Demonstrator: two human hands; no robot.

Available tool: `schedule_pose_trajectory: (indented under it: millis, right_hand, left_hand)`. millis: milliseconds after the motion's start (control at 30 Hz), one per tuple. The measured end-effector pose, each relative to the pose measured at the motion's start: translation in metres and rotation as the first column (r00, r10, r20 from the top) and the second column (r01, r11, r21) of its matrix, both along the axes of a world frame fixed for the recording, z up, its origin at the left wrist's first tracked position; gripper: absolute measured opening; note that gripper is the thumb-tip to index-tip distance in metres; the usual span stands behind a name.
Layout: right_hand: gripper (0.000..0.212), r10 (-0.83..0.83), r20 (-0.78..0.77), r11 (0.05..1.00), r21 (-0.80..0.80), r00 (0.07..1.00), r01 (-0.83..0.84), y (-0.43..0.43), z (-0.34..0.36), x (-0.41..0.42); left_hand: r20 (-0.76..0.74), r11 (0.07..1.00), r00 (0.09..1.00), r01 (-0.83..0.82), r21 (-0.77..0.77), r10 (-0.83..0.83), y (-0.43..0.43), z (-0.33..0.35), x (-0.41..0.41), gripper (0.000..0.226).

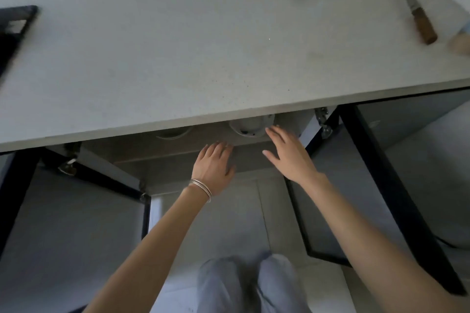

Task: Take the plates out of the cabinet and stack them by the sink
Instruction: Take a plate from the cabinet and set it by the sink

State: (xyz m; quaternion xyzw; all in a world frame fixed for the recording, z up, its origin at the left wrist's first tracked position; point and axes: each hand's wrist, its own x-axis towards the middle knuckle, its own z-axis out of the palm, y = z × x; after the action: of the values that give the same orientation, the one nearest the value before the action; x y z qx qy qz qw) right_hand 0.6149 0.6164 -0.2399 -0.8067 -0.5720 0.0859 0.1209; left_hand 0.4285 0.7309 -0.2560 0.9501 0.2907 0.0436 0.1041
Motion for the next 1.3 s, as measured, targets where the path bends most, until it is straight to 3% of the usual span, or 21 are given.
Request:
schedule_pose_trajectory:
  millis: [300, 600, 700, 833, 967, 1100, 1300]
  right_hand:
    - [0.061, -0.109, 0.046, 0.993, 0.048, 0.993, 0.106, 0.036, -0.156, 0.05]
    - [0.062, -0.12, -0.06, 0.974, 0.186, 0.991, 0.129, 0.074, -0.253, 0.094]
    - [0.063, -0.16, -0.055, 0.951, 0.26, 0.986, 0.169, 0.089, -0.266, 0.111]
    - [0.06, -0.211, -0.018, 0.929, 0.307, 0.977, 0.207, 0.102, -0.275, 0.126]
    - [0.061, -0.255, -0.176, 0.901, 0.315, 0.951, 0.3, 0.116, -0.282, 0.136]
    - [0.045, -0.268, -0.406, 0.828, 0.366, 0.874, 0.424, 0.126, -0.282, 0.136]
    - [0.039, -0.241, -0.503, 0.789, 0.396, 0.83, 0.469, 0.126, -0.279, 0.126]
  left_hand:
    - [0.093, 0.996, 0.996, -0.013, 0.092, 0.005, 0.064, -0.151, 0.059, 0.059]
    - [0.273, 0.985, 0.962, -0.076, 0.156, 0.031, 0.112, -0.25, 0.104, 0.059]
    - [0.354, 0.994, 0.934, -0.085, 0.072, 0.054, 0.134, -0.267, 0.116, 0.068]
    - [0.413, 0.978, 0.891, -0.134, -0.16, 0.189, 0.156, -0.273, 0.133, 0.067]
    - [0.405, 0.92, 0.859, -0.168, -0.354, 0.312, 0.165, -0.277, 0.152, 0.064]
    - [0.512, 0.841, 0.743, -0.123, -0.527, 0.43, 0.166, -0.279, 0.161, 0.057]
    - [0.537, 0.816, 0.692, -0.131, -0.563, 0.482, 0.152, -0.278, 0.155, 0.056]
